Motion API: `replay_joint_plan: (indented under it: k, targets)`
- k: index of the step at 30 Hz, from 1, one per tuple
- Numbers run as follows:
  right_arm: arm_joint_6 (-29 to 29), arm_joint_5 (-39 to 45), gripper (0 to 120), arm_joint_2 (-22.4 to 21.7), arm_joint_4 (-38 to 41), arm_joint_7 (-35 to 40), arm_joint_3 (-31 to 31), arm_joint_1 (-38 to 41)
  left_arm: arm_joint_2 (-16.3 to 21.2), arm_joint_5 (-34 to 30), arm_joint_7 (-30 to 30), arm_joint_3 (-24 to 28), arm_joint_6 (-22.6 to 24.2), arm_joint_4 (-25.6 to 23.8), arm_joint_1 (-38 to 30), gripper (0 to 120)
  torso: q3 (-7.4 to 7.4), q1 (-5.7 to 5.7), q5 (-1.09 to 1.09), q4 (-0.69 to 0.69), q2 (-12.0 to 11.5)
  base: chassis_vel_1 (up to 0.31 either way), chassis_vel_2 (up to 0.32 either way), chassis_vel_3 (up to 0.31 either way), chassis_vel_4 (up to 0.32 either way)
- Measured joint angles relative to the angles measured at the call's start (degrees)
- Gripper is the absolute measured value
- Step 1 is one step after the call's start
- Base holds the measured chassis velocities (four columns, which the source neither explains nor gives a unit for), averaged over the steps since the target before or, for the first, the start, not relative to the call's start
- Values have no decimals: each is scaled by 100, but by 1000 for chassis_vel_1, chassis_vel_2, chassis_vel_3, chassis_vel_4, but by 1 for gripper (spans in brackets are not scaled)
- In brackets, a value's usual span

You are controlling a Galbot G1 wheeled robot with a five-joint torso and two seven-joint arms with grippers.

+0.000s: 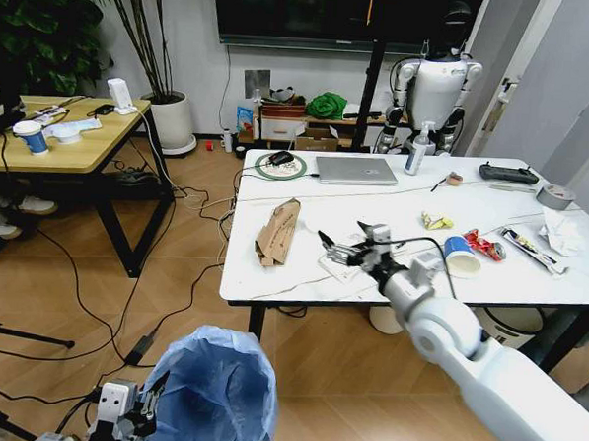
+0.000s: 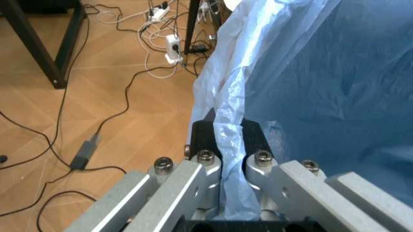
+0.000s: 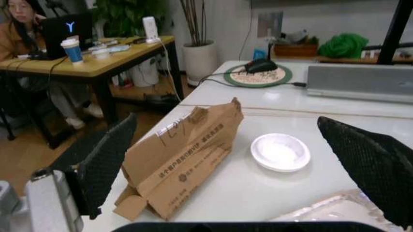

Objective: Pick up the trash bin and place the trash from the table into it.

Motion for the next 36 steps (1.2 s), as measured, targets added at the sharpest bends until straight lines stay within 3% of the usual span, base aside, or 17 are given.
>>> replay_joint_plan:
  k: [4, 5, 11, 17, 25, 36]
  targets:
    - [-535, 546, 100, 667, -491, 972, -876, 1147, -127, -4, 12, -30, -3, -33, -38, 0, 0, 0, -1, 2, 0, 0, 0, 0, 0]
    - [-535, 546, 100, 667, -491, 972, -876, 1147, -127, -4, 12, -30, -3, -33, -38, 0, 0, 0, -1, 2, 0, 0, 0, 0, 0]
    - [-1073, 623, 100, 2019, -1261, 1834, -1207, 1581, -249, 0, -5, -52, -3, -53, -51, 0, -1, 0, -2, 3, 0, 0, 0, 0, 0]
    - [-1176, 643, 100, 2438, -1660, 2319, -1527, 1743, -253, -49, -37, -48, 11, -31, -136, 0, -1, 0, -4, 0, 0, 0, 0, 0, 0]
    - [-1226, 863, 100, 2664, -2021, 2724, -1893, 1971, -166, -134, -72, -161, 39, -71, -45, 0, -1, 0, -1, 0, 0, 0, 0, 0, 0]
    - [-1278, 637, 100, 3074, -2707, 2695, -2031, 2173, -96, -202, -69, -460, 32, -212, 177, 0, -1, -1, 0, 1, -1, 0, 0, 0, 0]
